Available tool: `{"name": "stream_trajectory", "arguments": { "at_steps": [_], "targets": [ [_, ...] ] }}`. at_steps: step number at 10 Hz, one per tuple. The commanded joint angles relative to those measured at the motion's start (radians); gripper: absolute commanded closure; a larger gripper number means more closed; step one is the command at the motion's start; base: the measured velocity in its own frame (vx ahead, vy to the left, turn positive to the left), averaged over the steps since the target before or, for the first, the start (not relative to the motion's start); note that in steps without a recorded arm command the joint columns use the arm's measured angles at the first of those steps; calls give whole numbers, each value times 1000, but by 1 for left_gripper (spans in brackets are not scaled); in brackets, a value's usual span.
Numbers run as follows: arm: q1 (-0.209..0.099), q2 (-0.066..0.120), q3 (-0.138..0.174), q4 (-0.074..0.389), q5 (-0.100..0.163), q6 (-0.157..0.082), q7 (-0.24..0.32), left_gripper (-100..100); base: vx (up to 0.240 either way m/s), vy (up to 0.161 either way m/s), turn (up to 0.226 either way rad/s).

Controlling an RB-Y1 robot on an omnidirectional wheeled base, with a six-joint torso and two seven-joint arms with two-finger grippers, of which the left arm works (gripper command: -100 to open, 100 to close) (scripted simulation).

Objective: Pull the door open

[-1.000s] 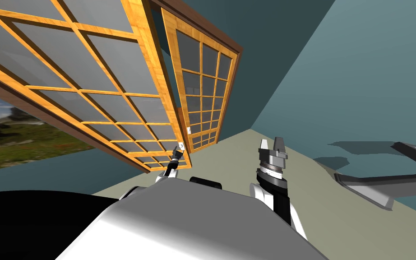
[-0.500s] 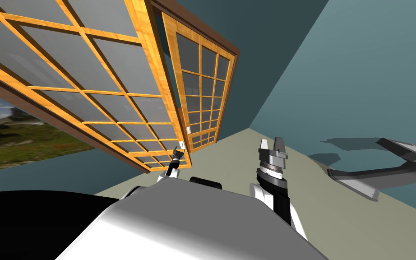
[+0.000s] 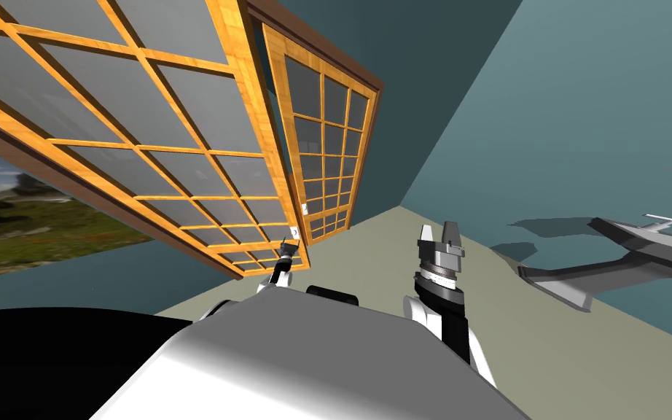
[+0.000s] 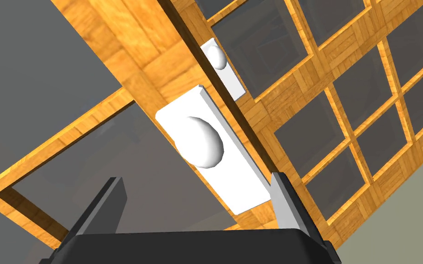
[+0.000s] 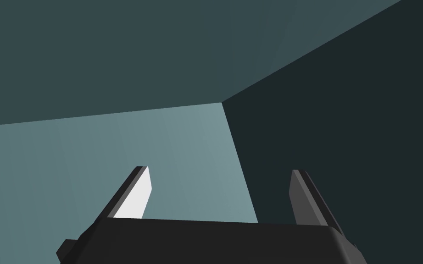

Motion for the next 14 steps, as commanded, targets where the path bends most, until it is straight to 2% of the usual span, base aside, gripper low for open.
{"name": "stream_trajectory", "arguments": {
  "at_steps": [1,2,4,5,7,8,10,11,14],
  "targets": [
    [-4,-7,-4,-1,20,2,50,-100,-60,21,-34],
    [-4,-7,-4,-1,20,2,56,-100,-48,13,-27],
    [-8,-19,-10,-7,51,6,122,-100,-66,14,-50],
    [-8,-19,-10,-7,51,6,138,-100,-52,14,-30],
    [-12,-29,-16,-12,79,10,200,-100,-67,19,-45],
    [-12,-29,-16,-12,79,10,217,-100,-59,17,-25],
    [-15,-38,-20,-16,104,13,280,-100,-59,12,-41],
    [-15,-38,-20,-16,104,13,287,-100,-51,15,-16],
    [-18,-48,-26,-21,130,16,357,-100,-55,11,-29]
  ]
}}
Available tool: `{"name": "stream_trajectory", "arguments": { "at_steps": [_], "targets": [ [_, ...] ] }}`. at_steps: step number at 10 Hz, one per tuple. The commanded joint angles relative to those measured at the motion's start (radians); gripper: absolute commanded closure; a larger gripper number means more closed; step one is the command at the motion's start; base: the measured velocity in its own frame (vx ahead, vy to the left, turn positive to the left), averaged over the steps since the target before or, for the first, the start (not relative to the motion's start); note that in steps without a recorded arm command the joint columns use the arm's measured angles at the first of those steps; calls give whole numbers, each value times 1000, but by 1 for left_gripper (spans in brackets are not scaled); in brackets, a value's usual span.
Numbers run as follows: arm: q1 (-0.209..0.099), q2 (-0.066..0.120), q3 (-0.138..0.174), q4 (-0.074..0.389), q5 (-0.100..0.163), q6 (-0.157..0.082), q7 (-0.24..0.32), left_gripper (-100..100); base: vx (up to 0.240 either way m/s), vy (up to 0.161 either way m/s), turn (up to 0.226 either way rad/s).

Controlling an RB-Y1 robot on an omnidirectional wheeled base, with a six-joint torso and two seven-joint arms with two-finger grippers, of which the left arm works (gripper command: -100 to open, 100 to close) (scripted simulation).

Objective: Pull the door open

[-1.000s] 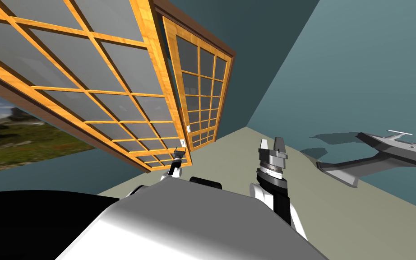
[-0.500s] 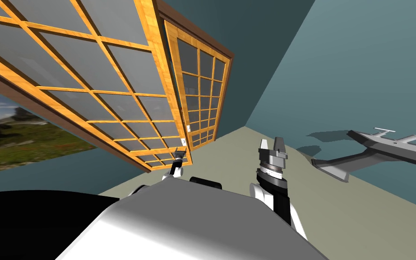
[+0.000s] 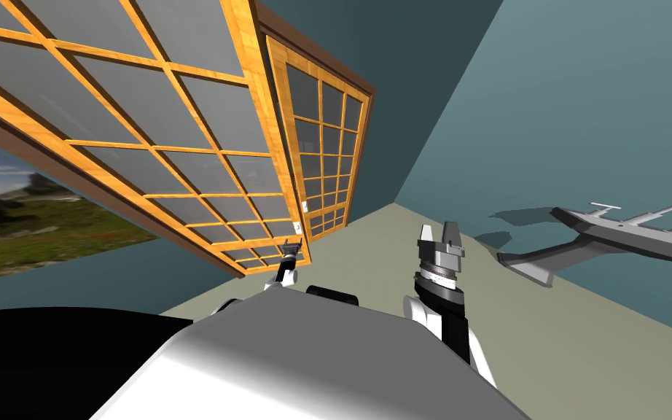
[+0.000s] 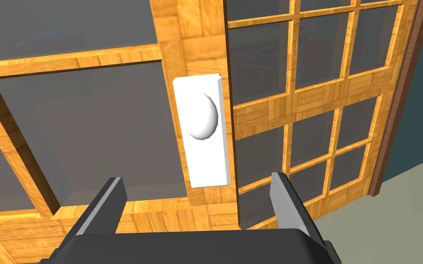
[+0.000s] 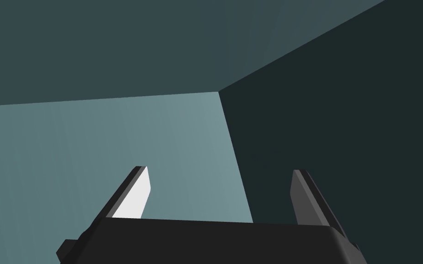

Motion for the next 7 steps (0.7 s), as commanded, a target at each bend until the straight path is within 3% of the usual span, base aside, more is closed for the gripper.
{"name": "stream_trajectory", "arguments": {
  "at_steps": [1,3,4,5,7],
  "targets": [
    [-3,-4,-2,0,12,1,33,-100,-53,9,-33],
    [-3,-5,-3,1,14,0,37,-100,-41,8,-14],
    [9,23,2,9,19,-6,70,-100,126,15,-141],
    [13,32,4,11,21,-8,79,-100,210,11,-100],
    [28,69,10,22,27,-16,117,-100,230,-11,-92]
  ]
}}
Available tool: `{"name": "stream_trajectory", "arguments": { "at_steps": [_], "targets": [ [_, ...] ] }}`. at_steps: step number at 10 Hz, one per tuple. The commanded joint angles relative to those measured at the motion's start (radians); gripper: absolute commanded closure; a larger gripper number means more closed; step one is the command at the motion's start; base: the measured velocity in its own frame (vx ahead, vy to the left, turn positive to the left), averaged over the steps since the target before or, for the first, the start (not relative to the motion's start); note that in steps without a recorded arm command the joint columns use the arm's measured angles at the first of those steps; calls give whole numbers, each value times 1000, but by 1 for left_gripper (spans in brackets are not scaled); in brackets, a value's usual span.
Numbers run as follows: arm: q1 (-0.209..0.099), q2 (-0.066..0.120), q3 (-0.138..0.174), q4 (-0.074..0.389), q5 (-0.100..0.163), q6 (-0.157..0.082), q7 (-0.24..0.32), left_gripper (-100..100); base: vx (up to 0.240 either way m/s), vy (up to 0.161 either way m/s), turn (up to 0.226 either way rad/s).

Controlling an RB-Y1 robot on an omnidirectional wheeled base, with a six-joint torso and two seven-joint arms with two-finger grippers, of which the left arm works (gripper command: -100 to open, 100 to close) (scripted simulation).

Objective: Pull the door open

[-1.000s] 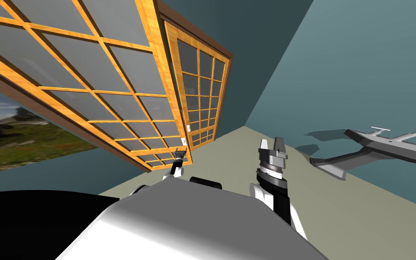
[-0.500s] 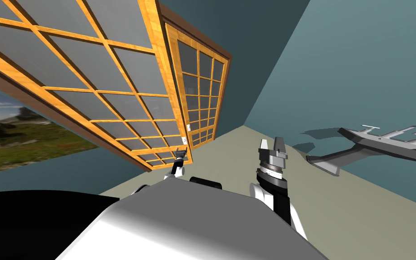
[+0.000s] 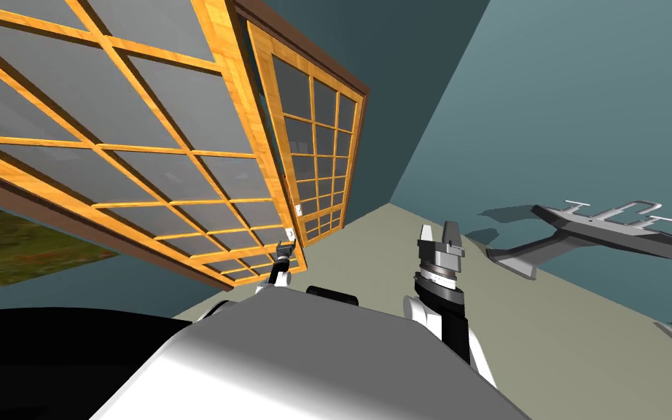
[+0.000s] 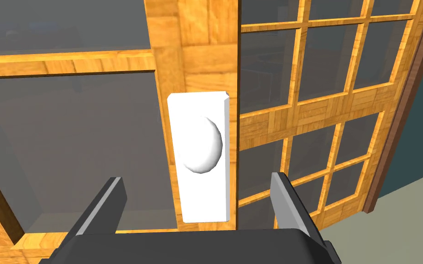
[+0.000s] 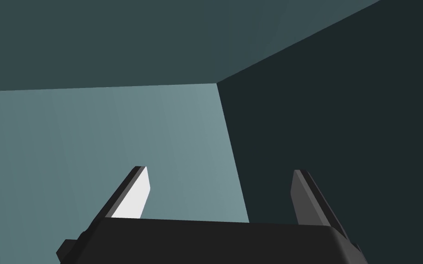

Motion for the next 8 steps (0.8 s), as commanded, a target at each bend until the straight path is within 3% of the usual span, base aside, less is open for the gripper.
{"name": "stream_trajectory", "arguments": {
  "at_steps": [1,3,5,6,8],
  "targets": [
    [12,26,6,6,5,-7,29,-100,255,3,-116],
    [27,61,13,16,11,-15,65,-100,234,45,-106],
    [16,57,10,39,10,-29,67,-100,91,2,-3],
    [16,57,10,39,10,-29,67,100,0,0,0],
    [16,57,10,39,10,-29,67,100,-13,9,-3]
  ]
}}
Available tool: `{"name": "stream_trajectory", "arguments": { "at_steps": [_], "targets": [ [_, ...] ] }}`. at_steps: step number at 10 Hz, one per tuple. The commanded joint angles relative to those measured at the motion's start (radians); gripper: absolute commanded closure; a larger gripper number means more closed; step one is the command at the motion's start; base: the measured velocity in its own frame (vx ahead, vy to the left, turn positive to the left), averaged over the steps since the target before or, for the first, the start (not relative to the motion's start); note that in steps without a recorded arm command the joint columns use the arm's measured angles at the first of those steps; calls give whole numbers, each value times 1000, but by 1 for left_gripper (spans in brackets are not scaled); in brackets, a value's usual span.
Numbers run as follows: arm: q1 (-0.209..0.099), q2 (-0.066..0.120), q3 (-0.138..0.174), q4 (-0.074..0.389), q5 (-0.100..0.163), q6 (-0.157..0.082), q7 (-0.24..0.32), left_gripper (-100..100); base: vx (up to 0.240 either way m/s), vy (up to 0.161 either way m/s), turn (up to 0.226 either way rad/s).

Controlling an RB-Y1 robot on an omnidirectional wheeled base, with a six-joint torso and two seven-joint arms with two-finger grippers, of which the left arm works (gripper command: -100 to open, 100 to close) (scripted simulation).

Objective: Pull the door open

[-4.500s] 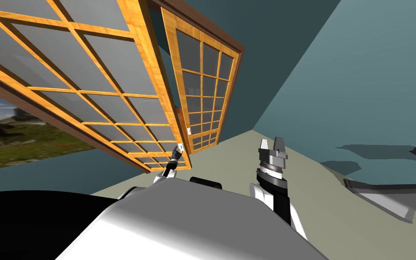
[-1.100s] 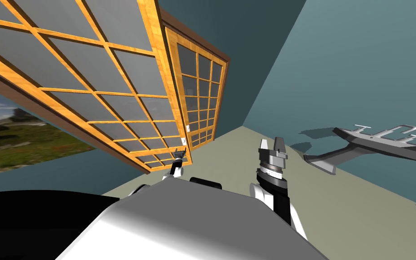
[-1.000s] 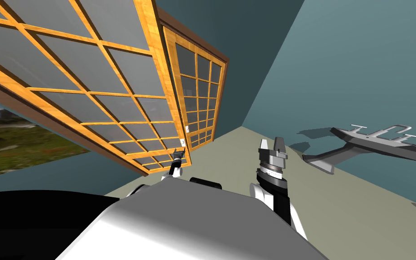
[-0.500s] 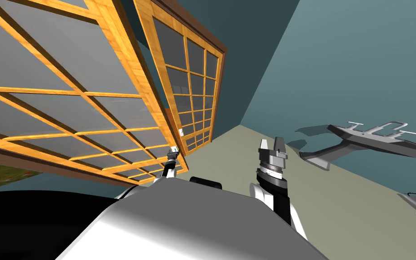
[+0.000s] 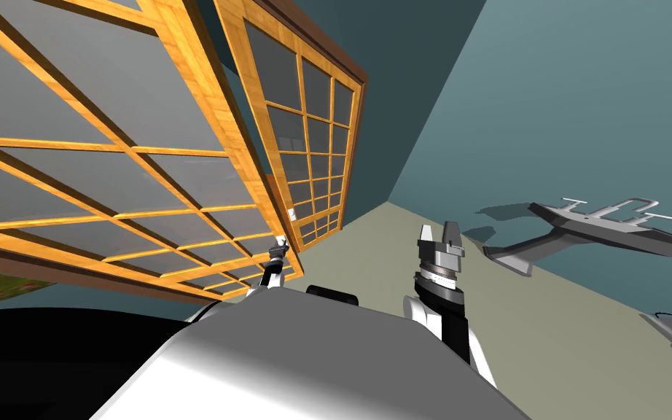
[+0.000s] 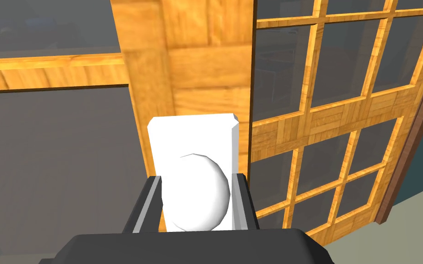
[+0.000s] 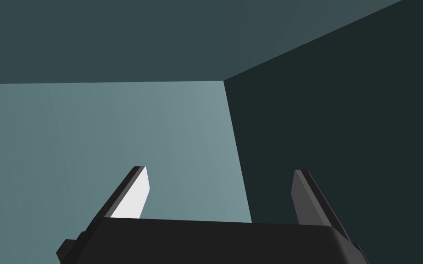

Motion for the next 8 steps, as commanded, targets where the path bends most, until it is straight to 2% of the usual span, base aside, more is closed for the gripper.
{"name": "stream_trajectory", "arguments": {
  "at_steps": [1,3,4,8],
  "targets": [
    [1,-2,-1,0,0,-1,1,100,-8,0,-3],
    [1,-2,-1,0,0,-1,1,100,0,0,0],
    [3,4,-17,-4,-11,2,14,100,-135,2,-59],
    [8,17,-65,-20,-41,6,55,100,-228,13,-66]
  ]
}}
